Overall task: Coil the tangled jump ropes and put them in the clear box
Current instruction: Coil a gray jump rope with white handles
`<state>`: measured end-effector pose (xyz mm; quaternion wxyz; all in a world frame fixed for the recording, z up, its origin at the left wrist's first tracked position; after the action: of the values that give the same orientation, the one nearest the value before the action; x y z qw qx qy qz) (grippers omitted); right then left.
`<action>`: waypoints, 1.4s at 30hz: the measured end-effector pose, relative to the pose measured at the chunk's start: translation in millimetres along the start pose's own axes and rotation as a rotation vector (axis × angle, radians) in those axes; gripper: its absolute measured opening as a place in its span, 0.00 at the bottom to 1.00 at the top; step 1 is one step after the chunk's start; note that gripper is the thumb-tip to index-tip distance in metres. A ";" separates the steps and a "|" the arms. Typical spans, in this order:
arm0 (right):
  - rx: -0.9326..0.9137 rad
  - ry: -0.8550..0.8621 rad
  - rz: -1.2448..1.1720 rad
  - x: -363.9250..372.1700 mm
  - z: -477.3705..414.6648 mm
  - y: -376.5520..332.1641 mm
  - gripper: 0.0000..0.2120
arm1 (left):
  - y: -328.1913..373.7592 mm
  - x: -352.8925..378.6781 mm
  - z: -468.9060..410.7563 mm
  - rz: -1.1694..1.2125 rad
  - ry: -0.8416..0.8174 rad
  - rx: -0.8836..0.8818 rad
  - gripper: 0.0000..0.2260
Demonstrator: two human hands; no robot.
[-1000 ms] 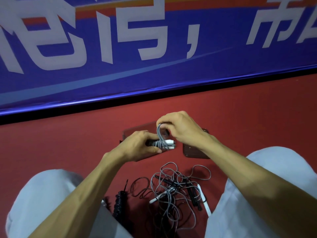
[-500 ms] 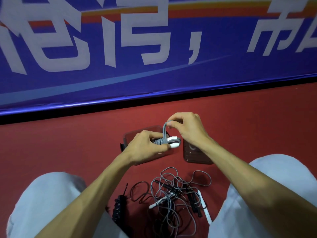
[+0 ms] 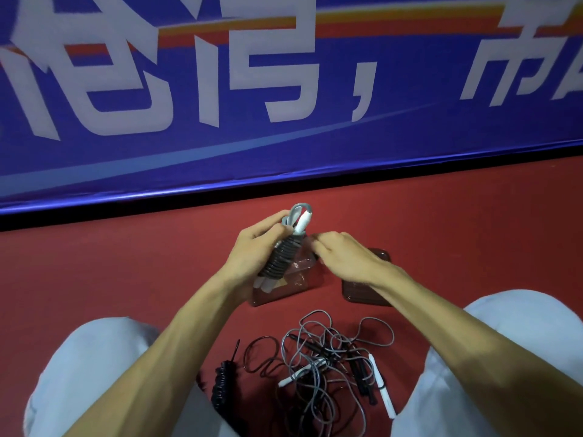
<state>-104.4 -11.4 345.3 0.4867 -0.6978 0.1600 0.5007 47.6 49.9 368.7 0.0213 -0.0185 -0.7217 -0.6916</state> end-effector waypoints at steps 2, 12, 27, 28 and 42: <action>-0.047 -0.078 -0.062 1.0 3.5 -4.0 0.15 | -2.4 -4.2 -2.9 -0.017 0.083 -0.003 0.11; -0.253 0.065 -0.374 -5.0 13.1 -14.5 0.04 | -10.1 -25.0 -16.1 -0.145 0.255 0.020 0.11; -0.426 0.352 -0.174 -23.3 6.7 -2.3 0.09 | -17.4 -25.6 -16.1 -0.314 -0.008 -0.107 0.10; -0.422 0.385 -0.175 -23.8 6.7 -3.6 0.08 | -17.1 -25.3 -15.5 -0.327 -0.031 -0.116 0.10; -0.350 0.240 -0.881 -30.1 11.9 -13.7 0.06 | -14.2 -17.2 -12.3 -0.254 -0.089 -0.133 0.09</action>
<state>-114.7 -2.9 377.8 0.5059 -0.8232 -0.1821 0.1823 64.1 37.1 354.2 -0.0996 0.0406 -0.6710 -0.7336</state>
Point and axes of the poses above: each hand's wrist, its own z-axis away from the middle knuckle, its own x-axis out of the palm, y = z × x, the point moved 1 cm from there along -z, towards the middle knuckle, and after that the axes turned 4 degrees about -y, right-handed, at the moved point
